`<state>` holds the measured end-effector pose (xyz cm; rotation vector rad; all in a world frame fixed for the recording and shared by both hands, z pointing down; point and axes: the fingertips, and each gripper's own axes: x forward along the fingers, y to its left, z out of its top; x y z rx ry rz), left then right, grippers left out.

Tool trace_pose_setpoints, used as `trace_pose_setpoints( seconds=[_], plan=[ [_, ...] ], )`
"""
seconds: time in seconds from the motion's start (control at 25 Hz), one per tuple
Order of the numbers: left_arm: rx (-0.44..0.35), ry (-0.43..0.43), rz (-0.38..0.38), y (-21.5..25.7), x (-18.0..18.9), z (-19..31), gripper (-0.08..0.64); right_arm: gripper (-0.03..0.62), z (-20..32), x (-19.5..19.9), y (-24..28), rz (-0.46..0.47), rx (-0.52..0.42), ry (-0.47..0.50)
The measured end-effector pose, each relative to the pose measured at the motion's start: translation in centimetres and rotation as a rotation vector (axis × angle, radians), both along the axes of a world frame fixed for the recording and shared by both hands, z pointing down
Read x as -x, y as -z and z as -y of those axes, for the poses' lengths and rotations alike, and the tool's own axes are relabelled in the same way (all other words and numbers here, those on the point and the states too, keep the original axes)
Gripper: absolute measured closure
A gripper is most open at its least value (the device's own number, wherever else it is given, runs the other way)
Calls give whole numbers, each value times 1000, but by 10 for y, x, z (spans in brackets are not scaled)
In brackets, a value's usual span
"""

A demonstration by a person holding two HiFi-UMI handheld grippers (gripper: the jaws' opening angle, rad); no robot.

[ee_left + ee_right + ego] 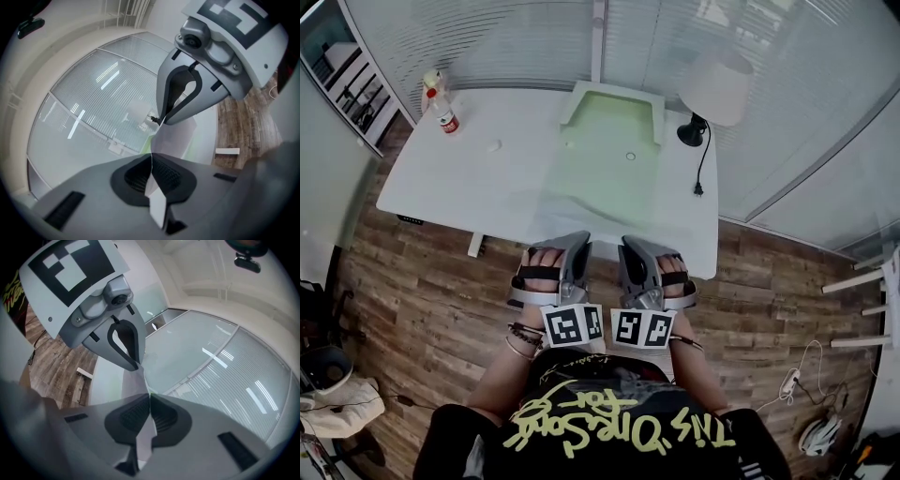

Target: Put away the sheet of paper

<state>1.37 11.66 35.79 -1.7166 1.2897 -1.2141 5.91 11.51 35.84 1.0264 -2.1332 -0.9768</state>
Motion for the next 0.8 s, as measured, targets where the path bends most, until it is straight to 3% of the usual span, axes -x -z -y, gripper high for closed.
trace_pose_setpoints(
  seconds=[0.8],
  plan=[
    [3,-55,-15,2,17,63,552,584,61,17,3,-8,3,-54]
  ],
)
